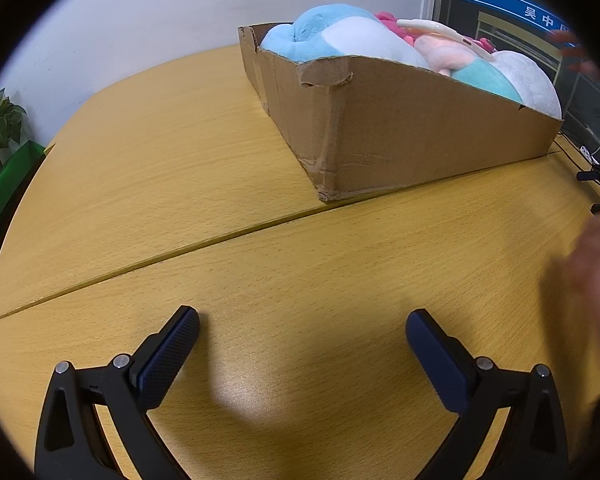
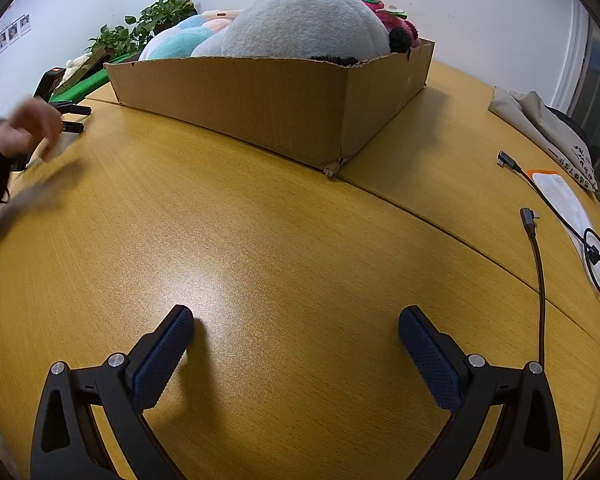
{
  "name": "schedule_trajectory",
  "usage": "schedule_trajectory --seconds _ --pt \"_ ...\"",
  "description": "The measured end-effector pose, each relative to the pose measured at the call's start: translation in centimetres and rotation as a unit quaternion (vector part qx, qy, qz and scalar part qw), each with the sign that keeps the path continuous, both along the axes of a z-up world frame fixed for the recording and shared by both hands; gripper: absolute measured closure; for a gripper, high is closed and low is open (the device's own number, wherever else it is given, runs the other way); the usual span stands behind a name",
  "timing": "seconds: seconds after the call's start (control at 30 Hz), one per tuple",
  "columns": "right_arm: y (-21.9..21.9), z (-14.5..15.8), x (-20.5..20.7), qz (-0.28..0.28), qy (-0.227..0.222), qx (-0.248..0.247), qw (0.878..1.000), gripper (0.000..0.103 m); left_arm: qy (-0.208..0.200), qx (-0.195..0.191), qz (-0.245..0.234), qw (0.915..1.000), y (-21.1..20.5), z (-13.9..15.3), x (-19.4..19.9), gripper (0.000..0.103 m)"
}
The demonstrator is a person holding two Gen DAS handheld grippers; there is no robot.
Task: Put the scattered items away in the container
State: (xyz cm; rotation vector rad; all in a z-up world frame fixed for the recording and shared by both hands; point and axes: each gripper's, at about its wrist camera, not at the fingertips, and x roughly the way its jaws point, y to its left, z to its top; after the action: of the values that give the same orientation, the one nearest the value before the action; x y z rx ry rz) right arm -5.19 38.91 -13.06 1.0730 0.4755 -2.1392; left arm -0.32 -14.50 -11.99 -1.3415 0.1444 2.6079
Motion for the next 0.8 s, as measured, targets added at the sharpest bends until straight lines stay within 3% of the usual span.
schedule_trajectory --seconds 0.8 --pt "0.09 -0.07 -0.24 0.001 0.000 0.000 1.000 0.000 0.000 -0.001 0.001 1.0000 0.27 0.03 0.08 0.000"
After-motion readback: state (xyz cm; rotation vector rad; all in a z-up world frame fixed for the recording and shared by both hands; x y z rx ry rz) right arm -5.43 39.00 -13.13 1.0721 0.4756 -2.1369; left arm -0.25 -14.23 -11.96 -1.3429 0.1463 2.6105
